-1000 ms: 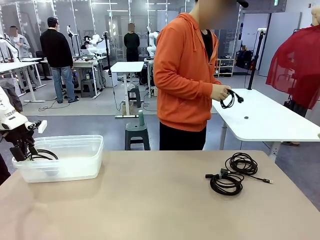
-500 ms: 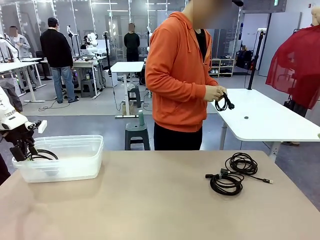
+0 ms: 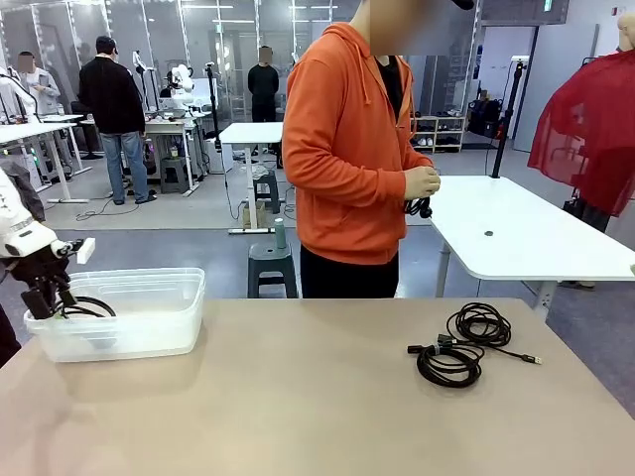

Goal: Organize and store the cables.
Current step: Place the Power Cable into the Organizing box.

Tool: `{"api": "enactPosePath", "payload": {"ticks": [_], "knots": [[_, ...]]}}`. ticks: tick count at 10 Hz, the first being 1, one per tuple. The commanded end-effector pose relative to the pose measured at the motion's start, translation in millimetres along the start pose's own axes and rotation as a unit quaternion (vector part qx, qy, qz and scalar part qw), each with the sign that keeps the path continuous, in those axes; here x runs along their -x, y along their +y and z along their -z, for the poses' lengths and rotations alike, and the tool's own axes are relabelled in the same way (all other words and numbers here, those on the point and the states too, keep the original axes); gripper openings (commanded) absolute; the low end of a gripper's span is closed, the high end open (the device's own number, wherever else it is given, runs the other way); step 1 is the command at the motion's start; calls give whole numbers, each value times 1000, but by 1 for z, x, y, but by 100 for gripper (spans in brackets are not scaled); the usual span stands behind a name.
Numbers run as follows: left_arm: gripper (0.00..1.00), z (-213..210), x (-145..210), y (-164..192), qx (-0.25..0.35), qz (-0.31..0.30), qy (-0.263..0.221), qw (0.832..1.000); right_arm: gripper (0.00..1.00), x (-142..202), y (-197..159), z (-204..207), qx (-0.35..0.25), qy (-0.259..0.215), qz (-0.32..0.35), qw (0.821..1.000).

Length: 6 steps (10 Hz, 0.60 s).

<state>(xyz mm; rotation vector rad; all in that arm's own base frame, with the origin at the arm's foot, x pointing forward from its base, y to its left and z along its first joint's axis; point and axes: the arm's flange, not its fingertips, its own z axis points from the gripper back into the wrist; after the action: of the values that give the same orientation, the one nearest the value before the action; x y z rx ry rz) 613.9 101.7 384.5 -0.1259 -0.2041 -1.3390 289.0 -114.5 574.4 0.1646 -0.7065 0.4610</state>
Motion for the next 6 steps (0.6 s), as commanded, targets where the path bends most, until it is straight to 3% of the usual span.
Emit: {"api": "enactPosePath", "payload": {"ticks": [1,4,6], "knots": [[100,-21,-80,3,2,40,5,999,100,1,-1,0,-3,-2,-1,1000],[100,-55,-163,4,13,71,23,997,100,1,-1,0,-3,-2,-1,1000],[100,-90,-191,-4,40,25,36,998,100,1,-1,0,-3,-2,-1,1000]]}}
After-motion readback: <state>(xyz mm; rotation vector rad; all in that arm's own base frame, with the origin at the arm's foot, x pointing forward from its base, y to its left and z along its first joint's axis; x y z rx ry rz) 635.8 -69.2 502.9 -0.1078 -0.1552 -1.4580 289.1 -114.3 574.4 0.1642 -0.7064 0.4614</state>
